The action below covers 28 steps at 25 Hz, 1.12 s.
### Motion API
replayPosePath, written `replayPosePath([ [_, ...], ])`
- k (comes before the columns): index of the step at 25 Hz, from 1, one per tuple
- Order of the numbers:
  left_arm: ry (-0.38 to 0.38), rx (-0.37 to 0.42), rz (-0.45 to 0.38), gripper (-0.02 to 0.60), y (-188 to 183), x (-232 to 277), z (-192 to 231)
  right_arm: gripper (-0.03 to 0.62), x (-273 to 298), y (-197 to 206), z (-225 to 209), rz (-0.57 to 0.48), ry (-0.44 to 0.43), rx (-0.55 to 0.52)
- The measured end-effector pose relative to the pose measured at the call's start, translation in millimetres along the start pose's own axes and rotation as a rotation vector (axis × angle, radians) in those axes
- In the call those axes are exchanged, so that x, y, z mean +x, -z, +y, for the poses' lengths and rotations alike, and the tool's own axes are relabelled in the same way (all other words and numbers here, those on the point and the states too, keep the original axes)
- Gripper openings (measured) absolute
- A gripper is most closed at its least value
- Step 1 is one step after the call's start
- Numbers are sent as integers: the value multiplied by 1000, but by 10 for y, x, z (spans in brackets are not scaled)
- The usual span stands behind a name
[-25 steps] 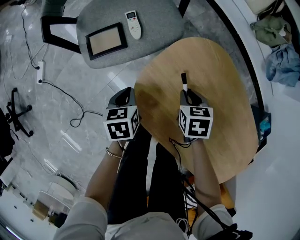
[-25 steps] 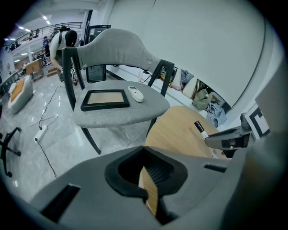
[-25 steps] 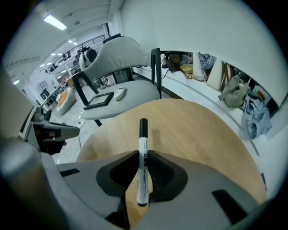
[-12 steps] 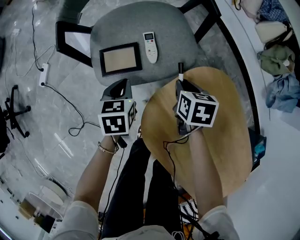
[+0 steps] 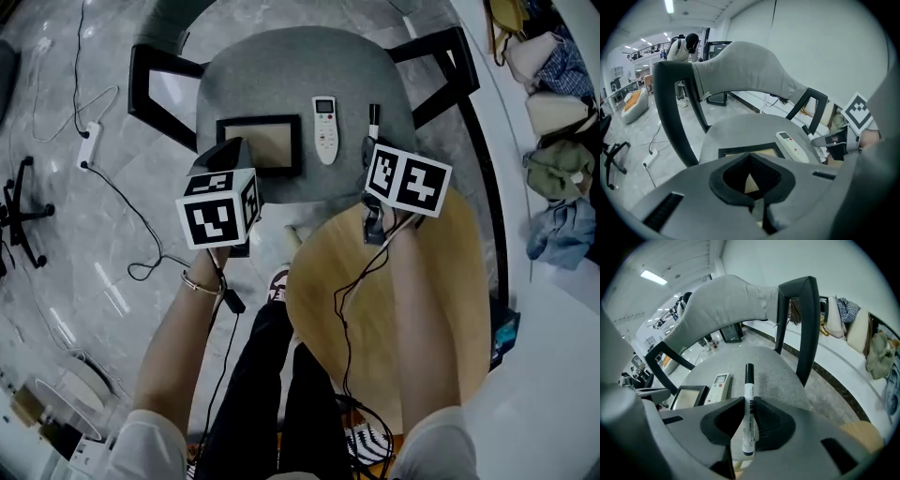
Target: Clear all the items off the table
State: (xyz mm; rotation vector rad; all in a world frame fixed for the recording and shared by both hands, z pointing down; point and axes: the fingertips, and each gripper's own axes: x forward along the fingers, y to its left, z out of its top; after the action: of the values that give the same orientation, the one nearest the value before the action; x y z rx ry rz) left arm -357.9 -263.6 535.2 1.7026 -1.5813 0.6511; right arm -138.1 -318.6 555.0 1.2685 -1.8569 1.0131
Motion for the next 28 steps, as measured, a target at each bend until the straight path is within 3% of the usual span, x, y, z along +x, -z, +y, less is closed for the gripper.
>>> replayPosePath([
  [12,-25,-17,-1,8,35,-4,197,81,269,-103,-33,8,11,17],
  [15,-21,-8,-3,8,20,-13,178,124,269,-125,-22,-5,5,16],
  [28,-23,-9,2,8,175,-173,154,126,-36,-124,-15,-33,-17,-32],
])
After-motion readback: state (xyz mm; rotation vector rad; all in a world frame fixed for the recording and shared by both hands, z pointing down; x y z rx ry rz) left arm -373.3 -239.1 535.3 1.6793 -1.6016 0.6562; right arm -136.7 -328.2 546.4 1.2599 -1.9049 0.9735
